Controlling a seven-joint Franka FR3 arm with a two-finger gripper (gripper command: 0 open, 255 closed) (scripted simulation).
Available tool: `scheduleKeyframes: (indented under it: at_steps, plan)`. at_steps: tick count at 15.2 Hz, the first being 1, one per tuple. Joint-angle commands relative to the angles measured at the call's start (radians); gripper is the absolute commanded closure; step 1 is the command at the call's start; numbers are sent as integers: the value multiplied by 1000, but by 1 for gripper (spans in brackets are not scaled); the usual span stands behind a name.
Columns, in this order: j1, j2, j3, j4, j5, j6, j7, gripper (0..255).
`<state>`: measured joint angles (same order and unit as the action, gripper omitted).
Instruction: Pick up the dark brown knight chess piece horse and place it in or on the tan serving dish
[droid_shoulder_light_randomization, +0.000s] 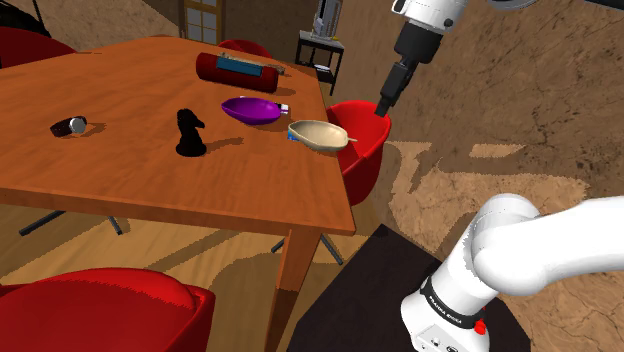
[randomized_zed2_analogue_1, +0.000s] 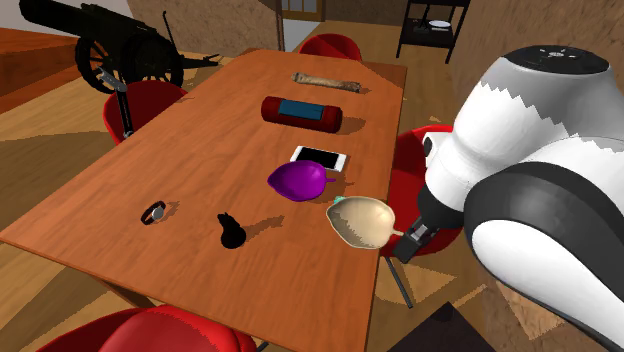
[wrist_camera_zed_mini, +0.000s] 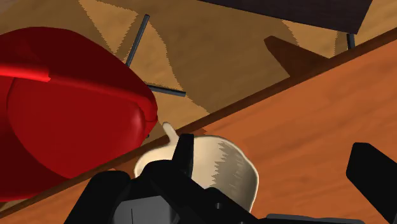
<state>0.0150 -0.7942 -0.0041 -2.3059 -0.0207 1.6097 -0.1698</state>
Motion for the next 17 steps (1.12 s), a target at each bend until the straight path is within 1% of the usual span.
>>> scheduleKeyframes:
  at_steps: [1, 9, 13, 17]
  plan:
    - [0, 0, 0, 0, 0, 0, 0, 0]
    - [34, 236, 100, 100, 38, 154, 90, 0]
    - [45, 365, 148, 179, 37, 213, 135, 0]
    - [55, 500, 193, 276, 22, 257, 184, 0]
